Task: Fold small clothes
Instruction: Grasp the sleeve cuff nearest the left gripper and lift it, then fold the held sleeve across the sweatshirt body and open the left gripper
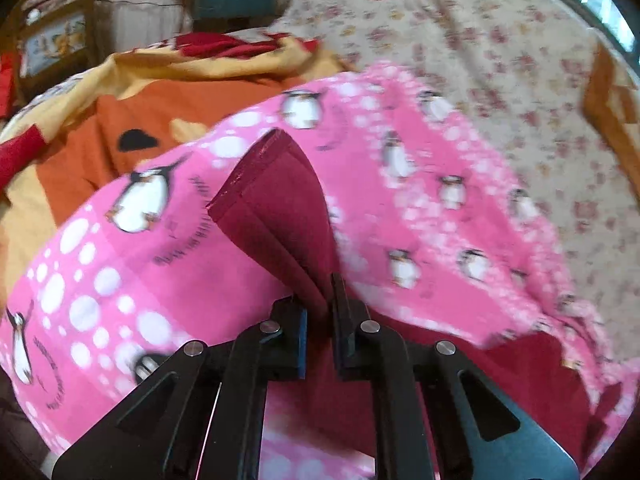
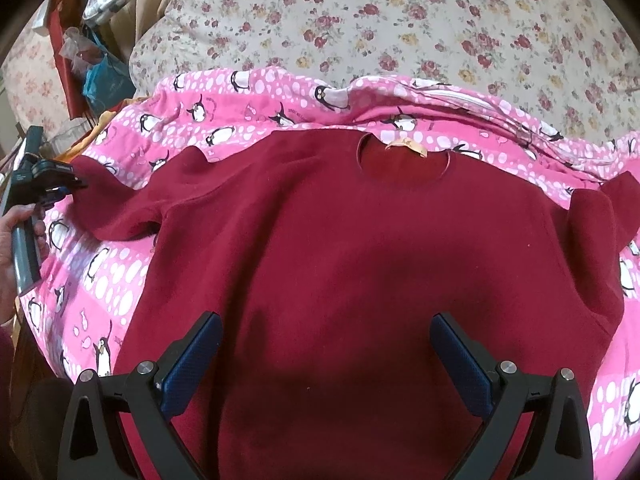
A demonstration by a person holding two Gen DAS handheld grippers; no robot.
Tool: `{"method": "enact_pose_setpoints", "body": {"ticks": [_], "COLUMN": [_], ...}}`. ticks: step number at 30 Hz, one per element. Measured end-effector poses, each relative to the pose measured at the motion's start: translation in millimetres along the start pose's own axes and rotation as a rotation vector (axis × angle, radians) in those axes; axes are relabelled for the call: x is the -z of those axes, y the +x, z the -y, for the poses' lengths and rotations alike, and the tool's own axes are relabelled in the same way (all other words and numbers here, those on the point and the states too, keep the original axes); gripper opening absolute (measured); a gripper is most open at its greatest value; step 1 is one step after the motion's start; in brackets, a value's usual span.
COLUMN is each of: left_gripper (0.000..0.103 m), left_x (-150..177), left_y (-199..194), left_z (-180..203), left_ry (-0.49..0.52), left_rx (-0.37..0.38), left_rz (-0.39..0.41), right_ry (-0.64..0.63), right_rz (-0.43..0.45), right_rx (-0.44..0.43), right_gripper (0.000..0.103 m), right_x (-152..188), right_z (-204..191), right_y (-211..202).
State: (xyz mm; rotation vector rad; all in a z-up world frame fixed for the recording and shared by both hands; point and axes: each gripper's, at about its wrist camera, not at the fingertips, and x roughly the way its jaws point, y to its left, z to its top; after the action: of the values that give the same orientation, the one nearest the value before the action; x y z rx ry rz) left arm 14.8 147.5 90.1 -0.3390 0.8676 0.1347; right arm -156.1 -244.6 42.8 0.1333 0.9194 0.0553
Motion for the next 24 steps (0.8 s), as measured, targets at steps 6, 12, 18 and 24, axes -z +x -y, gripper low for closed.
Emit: {"method": "enact_pose_setpoints", "body": {"ticks": [6, 12, 18, 24], "left_gripper": [0.008, 0.008, 0.008, 0.008], "left_x": [19, 54, 103, 159], "left_y": [-37, -61, -60, -26], "left_z": [60, 132, 207, 256], "left_ry": [0.074, 0.183, 0.304, 0.364], "left_rx": [0.186, 0.325, 0.404, 0.421], "left_rz": [0.0, -0.03, -0.103, -0.226], "right_ry": [0.012, 0.039, 0.108, 0.181], "right_rz": [0.026, 0.051, 0.073, 0.09], "right_rx": [-0.003, -0.008, 0.004, 0.008], "right_gripper": [0.103, 0.103, 0.103, 0.103], "right_x": [-3, -13, -17, -16], "right_z": [2, 14, 38, 64], "right_y": [-12, -27, -37, -36]}}
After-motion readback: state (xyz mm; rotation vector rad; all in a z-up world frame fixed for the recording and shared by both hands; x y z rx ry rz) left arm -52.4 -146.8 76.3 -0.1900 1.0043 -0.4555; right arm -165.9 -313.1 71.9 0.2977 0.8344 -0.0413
